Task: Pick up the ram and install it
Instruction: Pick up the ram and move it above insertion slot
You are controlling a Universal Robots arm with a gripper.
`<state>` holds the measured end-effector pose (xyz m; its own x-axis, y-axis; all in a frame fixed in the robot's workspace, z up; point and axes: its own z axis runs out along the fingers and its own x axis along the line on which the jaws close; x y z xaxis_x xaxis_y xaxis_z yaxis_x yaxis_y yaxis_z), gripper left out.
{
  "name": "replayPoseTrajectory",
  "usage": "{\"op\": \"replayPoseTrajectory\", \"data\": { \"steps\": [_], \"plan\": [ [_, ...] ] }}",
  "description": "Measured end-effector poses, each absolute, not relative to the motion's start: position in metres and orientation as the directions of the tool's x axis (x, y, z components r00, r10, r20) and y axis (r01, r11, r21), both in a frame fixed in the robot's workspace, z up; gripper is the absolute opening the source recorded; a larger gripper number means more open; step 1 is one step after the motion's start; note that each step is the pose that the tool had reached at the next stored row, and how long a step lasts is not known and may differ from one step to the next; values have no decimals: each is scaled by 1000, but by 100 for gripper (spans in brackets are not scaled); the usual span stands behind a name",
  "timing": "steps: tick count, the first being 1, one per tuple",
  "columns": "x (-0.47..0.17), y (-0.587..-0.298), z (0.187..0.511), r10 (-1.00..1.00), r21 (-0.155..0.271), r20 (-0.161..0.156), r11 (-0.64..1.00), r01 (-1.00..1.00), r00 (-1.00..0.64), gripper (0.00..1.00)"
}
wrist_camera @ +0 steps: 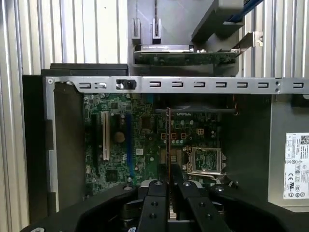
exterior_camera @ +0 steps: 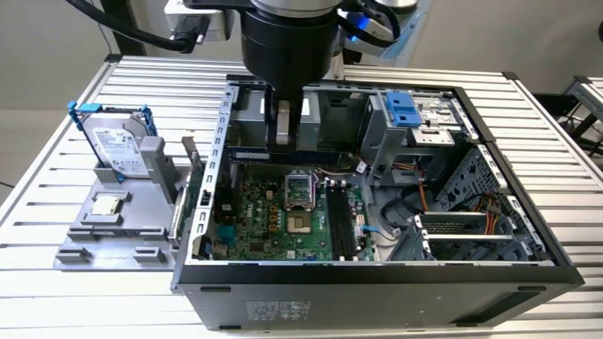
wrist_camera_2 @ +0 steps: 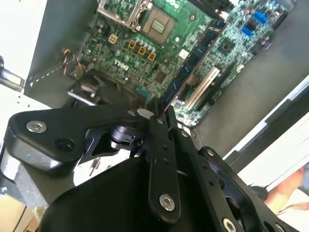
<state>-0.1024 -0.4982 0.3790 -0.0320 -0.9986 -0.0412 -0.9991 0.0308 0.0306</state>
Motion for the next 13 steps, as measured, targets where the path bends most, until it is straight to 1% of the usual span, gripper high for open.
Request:
{"op": "replayPoseTrajectory", "data": {
  "steps": [13],
  "plan": [
    [-64,-498,379,-999,31,-41,31,-999,-32,0]
  ]
}}
